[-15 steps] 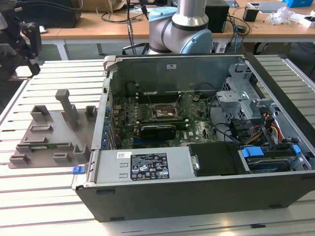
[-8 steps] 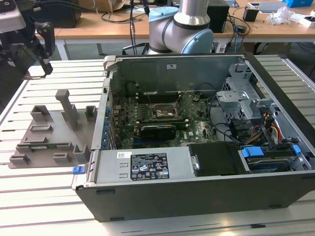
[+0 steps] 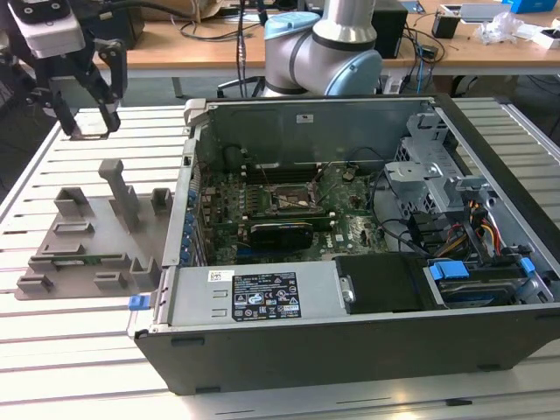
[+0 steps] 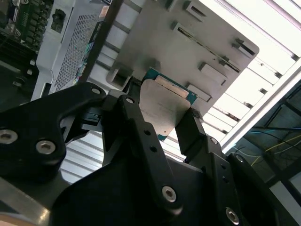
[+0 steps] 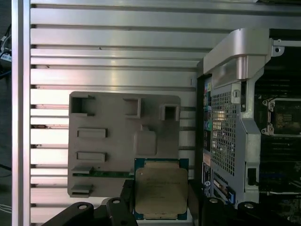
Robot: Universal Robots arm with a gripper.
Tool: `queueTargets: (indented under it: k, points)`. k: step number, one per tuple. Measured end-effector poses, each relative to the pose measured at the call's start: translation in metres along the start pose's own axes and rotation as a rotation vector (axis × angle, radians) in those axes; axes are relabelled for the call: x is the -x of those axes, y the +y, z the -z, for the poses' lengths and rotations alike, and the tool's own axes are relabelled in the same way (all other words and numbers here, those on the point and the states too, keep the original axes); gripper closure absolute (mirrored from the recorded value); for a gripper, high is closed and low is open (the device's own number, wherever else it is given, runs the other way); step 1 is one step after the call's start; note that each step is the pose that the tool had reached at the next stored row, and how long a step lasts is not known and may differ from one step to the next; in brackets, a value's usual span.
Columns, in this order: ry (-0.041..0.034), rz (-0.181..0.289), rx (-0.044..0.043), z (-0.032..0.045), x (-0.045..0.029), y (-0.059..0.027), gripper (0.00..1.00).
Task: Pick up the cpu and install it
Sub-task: 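Pick up the cpu and move it towards the insertion slot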
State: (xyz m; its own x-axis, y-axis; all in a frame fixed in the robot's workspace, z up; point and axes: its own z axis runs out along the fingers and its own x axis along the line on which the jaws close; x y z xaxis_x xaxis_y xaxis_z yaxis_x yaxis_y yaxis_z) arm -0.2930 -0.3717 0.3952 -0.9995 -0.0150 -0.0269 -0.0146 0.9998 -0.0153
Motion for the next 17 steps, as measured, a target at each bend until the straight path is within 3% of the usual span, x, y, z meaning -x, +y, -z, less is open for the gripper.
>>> queueTargets:
  k: [9,17]
  points:
    - [0.0002,0.0,0.0001,-0.0007,0.0231,-0.0003,0.46]
    - [0.0008,0.0,0.0001,-0.0014,0.0494,-0.0007,0.46]
